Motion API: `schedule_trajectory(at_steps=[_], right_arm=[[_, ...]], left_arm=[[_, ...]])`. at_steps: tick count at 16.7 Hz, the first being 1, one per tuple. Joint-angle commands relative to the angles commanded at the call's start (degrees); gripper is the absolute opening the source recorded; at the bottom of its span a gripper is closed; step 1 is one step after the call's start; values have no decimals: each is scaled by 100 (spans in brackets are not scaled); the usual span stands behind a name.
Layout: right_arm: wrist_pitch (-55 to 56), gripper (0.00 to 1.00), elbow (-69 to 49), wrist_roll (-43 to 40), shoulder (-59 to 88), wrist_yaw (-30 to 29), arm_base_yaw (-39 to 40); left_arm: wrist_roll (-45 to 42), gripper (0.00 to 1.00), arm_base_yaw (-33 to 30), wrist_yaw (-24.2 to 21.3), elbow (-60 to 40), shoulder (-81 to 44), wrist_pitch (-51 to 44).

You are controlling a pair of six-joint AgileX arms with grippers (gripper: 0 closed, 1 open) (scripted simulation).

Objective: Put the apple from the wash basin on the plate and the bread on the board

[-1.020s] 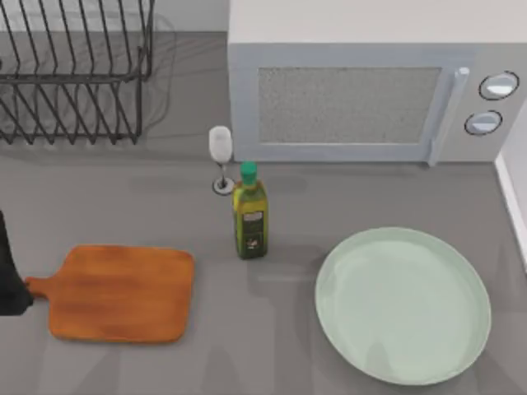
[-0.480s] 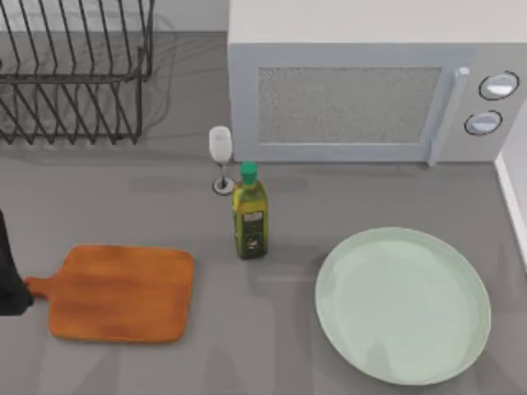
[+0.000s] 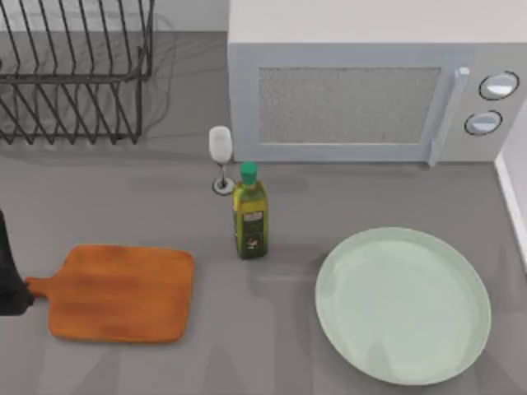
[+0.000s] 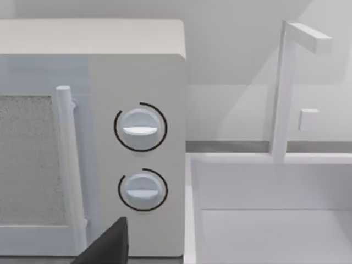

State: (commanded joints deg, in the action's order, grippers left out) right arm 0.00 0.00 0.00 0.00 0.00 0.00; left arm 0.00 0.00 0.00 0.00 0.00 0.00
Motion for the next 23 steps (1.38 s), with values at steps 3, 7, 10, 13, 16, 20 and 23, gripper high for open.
schedule_trajectory(at_steps=[3, 7, 10, 13, 16, 20, 23], right_arm=[[-118, 100, -172, -31, 176, 0, -33], [-773, 100, -1119, -202, 1263, -1, -215], [-1513, 100, -2192, -396, 2696, -2, -421], [-2366, 100, -3433, -618, 4479, -4, -658], [-3249, 100, -4712, -849, 6384, -5, -904], [-4341, 100, -6298, -1135, 8744, -7, -1208], [-5024, 100, -7289, -1313, 10149, -8, -1398]], left_arm=[[0, 100, 0, 0, 0, 0, 0], [0, 100, 0, 0, 0, 0, 0], [0, 100, 0, 0, 0, 0, 0], [0, 100, 0, 0, 0, 0, 0], [0, 100, 0, 0, 0, 0, 0], [0, 100, 0, 0, 0, 0, 0], [0, 100, 0, 0, 0, 0, 0]])
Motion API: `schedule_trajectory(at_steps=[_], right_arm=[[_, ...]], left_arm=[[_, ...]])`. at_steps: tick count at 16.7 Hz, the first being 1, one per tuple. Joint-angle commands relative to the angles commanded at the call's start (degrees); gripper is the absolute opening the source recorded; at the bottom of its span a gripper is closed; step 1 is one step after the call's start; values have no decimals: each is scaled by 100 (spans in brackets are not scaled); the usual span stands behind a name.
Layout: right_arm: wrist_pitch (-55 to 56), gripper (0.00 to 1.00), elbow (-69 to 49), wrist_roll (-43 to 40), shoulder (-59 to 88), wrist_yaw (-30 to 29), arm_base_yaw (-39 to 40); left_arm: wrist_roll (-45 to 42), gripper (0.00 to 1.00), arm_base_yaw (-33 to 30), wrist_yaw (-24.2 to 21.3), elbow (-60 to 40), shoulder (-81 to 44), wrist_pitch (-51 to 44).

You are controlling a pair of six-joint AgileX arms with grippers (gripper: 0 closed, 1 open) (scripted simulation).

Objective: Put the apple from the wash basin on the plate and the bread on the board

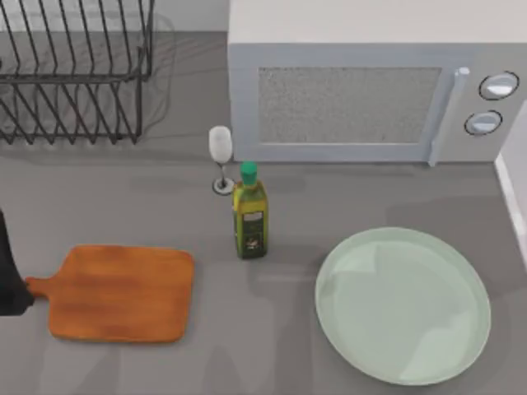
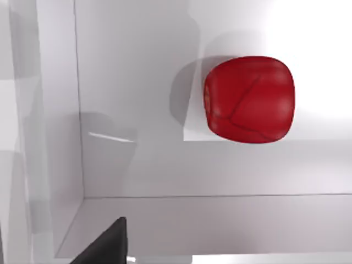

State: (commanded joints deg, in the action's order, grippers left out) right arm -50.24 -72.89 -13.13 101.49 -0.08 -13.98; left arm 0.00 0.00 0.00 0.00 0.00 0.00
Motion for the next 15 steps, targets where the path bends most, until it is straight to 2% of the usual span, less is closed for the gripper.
schedule_trajectory(at_steps=[6, 12, 15], right_arm=[[-757, 100, -1096, -198, 1425, -1, -210], [-754, 100, -1108, -199, 1461, -2, -186], [-356, 100, -952, -195, 1739, -5, -190]], left_arm=[[0, 100, 0, 0, 0, 0, 0], [0, 100, 0, 0, 0, 0, 0], [0, 100, 0, 0, 0, 0, 0]])
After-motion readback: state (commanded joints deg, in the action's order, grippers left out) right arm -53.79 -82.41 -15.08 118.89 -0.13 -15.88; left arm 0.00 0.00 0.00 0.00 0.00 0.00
